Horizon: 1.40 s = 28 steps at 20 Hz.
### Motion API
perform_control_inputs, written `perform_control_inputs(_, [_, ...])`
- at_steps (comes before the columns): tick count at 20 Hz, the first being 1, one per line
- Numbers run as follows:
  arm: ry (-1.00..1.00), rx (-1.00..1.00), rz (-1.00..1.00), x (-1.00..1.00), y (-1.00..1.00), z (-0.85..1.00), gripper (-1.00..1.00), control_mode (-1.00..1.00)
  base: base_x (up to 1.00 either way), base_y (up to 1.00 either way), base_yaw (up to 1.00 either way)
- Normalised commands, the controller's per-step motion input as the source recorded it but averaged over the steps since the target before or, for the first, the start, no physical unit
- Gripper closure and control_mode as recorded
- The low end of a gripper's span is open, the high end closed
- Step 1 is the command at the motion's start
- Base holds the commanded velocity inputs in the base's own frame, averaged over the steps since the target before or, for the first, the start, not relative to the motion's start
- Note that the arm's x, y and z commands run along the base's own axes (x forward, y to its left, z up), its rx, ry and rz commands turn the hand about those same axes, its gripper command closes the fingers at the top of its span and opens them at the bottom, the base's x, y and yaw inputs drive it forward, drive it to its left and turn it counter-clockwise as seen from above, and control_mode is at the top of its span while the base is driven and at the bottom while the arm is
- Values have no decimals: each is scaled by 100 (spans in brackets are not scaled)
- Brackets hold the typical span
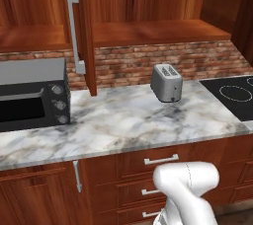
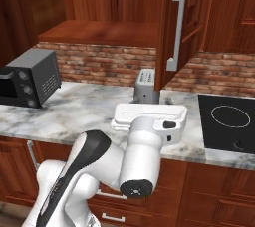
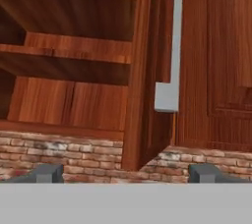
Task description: Close all open cabinet doors.
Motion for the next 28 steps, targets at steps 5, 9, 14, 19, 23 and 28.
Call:
perform_control_inputs(5, [-15, 2, 17, 33, -65, 0, -100, -100, 0, 0, 0])
perform_control_inputs(9, [-12, 4, 22, 47, -64, 0, -100, -100, 0, 0, 0])
perform_control_inputs(14, [-8, 5, 25, 48, -57, 0, -100, -100, 0, 0, 0])
perform_control_inputs(19, [-4, 5, 26, 47, -44, 0, -100, -100, 0, 0, 0])
perform_control_inputs(23, [-1, 3, 24, 50, -25, 0, -100, -100, 0, 0, 0])
perform_control_inputs(28, [0, 0, 21, 48, -3, 0, -100, -100, 0, 0, 0])
